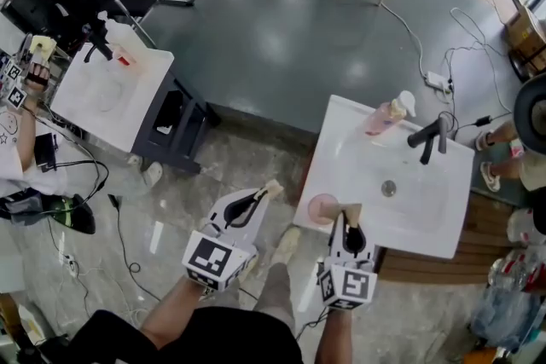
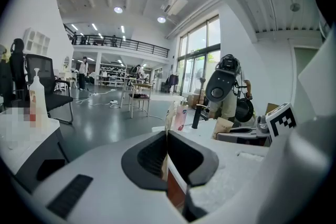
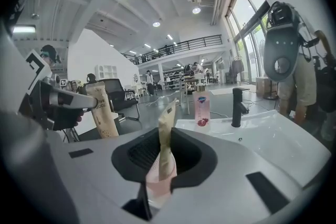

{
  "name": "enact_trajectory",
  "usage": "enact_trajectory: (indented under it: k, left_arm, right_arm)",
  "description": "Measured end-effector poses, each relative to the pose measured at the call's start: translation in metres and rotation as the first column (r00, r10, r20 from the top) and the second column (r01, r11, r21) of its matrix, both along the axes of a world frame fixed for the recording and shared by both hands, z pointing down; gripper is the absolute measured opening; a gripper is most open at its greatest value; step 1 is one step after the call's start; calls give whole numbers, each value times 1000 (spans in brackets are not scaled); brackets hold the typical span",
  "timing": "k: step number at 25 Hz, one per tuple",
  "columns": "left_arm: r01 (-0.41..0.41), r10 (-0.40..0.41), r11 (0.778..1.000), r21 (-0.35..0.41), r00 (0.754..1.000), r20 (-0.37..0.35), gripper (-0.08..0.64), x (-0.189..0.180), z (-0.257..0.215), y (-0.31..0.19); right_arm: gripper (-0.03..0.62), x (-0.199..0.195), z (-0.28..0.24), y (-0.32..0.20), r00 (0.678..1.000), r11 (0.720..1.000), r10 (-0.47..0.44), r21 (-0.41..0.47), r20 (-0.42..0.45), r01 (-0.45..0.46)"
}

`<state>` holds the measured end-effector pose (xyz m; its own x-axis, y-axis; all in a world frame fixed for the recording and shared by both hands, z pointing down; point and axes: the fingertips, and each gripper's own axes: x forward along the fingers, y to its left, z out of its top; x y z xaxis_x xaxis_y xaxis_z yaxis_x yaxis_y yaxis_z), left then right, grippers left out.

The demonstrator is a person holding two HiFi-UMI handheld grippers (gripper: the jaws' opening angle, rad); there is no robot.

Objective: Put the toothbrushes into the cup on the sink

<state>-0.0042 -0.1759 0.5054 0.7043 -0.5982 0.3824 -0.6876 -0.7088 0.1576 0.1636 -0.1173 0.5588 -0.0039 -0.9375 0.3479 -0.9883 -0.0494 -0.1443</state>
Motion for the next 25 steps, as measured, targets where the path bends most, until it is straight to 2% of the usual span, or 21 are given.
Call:
enact_trajectory:
  k: [15,25]
  left_arm:
    - [-2,2,1000,-25,1000,7,5,-5,10,3]
    - [-6,6,1000,6,1000,8,5,-8,6,3]
  right_arm:
    - [58,-4,11,-2,1000,1000,15,-15,0,-15]
    - [61,-6,11,-2,1000,1000,14,-14,-8,-14]
